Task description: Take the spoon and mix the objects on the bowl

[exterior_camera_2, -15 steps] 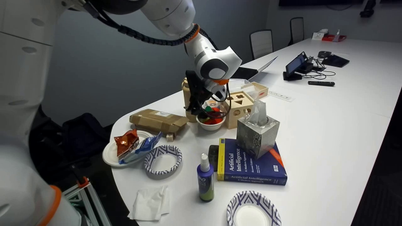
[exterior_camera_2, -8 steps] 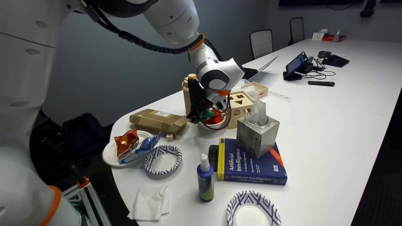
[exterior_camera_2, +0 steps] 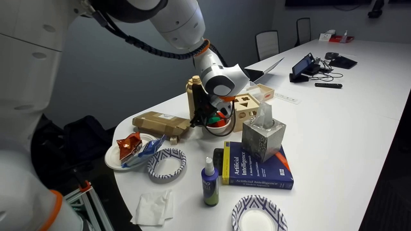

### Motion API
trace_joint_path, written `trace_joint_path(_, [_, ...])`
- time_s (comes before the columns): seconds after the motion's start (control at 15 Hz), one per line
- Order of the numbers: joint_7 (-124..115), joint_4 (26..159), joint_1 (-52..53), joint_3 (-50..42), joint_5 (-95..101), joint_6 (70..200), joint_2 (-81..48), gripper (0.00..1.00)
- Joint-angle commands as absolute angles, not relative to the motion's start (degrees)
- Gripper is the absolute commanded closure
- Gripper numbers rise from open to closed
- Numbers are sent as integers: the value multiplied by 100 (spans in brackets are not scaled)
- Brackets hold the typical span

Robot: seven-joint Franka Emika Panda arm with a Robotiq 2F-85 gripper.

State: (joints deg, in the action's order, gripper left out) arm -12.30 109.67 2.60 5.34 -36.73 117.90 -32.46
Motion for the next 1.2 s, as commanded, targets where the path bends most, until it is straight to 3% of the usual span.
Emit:
trace_joint_path(0.0, [-1197,10952,245,522,-3756,11819,-3257,47])
trace_joint_path(0.4, [-1279,11037,259,484,-3705,11771,-3087,1])
trace_joint_path(0.8, [-1950,11776,578,358,-3233,12031,-1990,0])
trace_joint_path(1.13, [-2892,12649,937,407,-2622,13092,-714,0])
